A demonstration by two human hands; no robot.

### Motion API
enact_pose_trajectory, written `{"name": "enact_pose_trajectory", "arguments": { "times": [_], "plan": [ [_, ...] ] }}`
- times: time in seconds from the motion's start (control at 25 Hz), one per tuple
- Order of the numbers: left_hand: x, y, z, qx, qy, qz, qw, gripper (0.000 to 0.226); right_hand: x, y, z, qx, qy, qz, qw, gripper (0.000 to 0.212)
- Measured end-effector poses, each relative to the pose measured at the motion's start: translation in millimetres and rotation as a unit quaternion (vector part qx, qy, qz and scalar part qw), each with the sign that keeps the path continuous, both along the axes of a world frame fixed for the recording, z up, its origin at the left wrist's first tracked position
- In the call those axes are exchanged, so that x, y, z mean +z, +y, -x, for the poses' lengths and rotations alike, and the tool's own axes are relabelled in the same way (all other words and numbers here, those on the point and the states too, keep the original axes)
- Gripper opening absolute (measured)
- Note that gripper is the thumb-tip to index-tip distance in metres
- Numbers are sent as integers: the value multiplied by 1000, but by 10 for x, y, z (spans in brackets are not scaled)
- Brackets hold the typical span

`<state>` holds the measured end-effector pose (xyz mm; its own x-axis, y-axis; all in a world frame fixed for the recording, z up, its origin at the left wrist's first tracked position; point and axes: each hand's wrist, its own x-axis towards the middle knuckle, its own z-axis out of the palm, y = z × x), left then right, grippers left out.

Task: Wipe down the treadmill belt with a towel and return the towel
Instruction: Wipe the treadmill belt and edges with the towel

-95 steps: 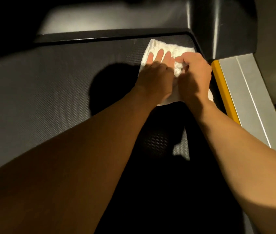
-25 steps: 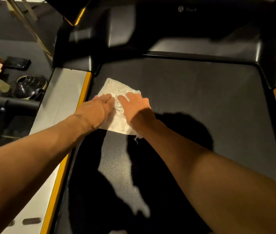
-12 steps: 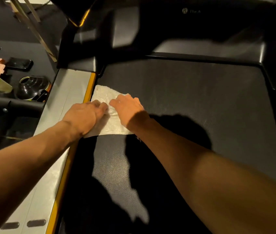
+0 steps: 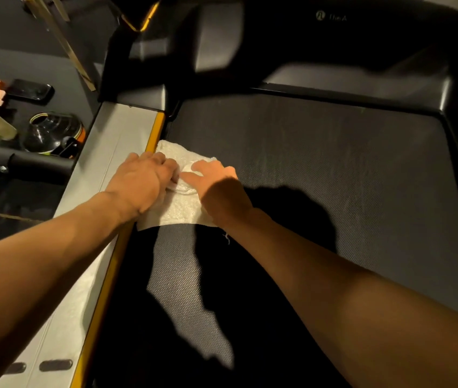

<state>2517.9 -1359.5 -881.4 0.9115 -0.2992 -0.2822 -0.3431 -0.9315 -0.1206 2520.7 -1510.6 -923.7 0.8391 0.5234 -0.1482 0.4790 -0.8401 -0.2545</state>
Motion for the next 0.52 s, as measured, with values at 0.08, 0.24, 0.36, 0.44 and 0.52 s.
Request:
{"name": "enact_pose_trajectory", "arguments": {
  "times": [0.08,0.24,0.36,0.44,0.52],
  "plan": [
    [-60,43,19,-21,11,43,999,28,-57,-216,57,12,-10,-56,998,54],
    [-163,20,152,-75,-13,98,992,32,-39,-357,-243,10,10,-33,999,53],
    [-196,92,55,-13,-8,120,993,34,24,-237,-437,6,76,27,997,63],
    [-258,160,83,31,2,119,992,37,-29,-240,-328,13,22,-19,999,58],
    [-289,80,205,79,-18,129,988,35,-43,-256,-140,-21,-1,-90,996,49]
  ]
}}
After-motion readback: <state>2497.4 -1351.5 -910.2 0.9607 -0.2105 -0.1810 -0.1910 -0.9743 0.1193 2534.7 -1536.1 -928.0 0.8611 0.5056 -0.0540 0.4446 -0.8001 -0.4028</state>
